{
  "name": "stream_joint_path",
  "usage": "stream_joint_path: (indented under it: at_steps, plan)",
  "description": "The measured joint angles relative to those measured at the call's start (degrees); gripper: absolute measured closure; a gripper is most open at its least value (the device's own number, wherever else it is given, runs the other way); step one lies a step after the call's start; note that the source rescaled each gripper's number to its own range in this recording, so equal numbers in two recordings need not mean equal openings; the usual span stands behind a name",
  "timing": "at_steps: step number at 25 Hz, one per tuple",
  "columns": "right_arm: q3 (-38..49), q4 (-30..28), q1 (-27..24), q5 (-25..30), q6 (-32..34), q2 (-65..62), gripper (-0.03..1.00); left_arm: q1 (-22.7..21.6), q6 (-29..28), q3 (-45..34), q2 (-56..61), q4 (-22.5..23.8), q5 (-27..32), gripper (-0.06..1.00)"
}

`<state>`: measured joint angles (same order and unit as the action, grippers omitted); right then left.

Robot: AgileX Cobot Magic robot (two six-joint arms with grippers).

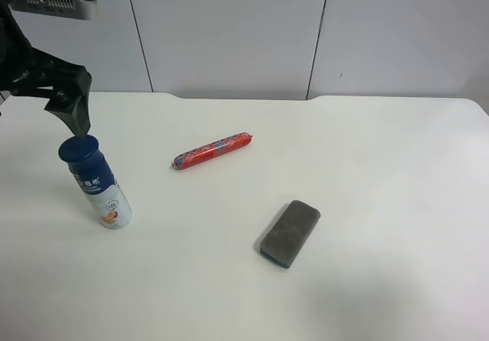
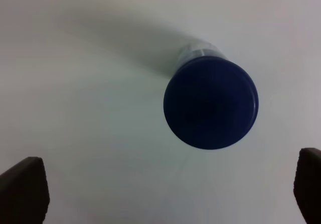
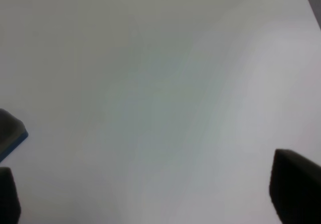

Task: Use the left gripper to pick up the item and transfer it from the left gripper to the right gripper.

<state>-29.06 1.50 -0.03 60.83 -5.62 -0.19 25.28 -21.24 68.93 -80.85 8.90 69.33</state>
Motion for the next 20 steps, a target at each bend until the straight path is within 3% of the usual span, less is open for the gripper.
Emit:
stream_joint_path:
  at_steps: [20]
  plan:
    - [0.0, 0.0, 0.0, 0.0, 0.0, 0.0, -0.03, 0.09, 0.89, 0.06, -9.31, -2.62, -1.33, -0.06]
